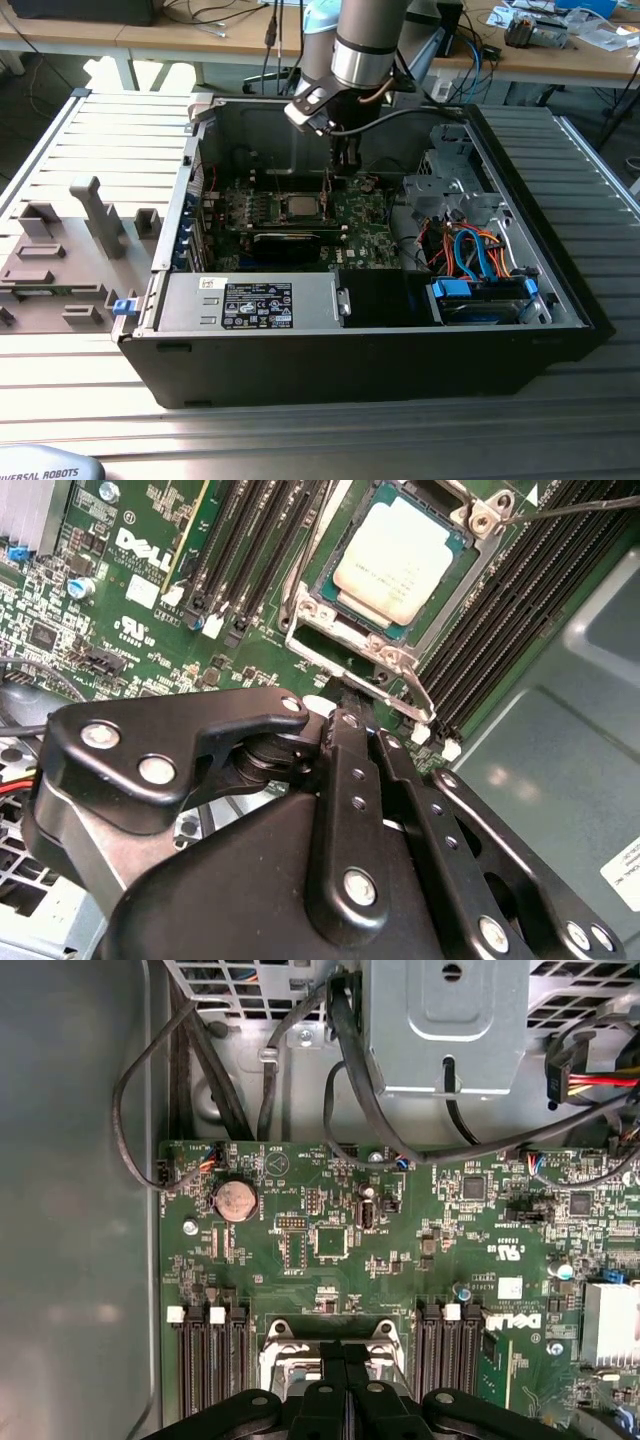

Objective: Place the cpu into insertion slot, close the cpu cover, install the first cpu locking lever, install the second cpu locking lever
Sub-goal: 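Close the cpu cover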

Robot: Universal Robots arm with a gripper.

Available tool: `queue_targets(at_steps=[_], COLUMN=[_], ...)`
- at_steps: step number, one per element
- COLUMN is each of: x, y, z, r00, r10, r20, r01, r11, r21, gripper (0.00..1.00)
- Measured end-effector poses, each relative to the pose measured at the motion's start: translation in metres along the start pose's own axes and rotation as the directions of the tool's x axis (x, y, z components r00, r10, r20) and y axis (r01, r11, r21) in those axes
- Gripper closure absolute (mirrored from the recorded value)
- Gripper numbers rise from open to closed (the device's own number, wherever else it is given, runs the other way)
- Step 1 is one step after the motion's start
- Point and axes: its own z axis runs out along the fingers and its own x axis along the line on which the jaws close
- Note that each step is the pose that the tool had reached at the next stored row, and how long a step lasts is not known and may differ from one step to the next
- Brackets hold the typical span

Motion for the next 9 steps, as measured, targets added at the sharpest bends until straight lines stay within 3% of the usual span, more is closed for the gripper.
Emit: queue_targets(at_steps=[9], x=[0.0002], y=[-0.0073], z=[0.0019], r00=[1.0000], r10=[0.000], r20=[0.0000], r01=[0.000], r11=[1.0000], r21=[0.0000], gripper=[0.89])
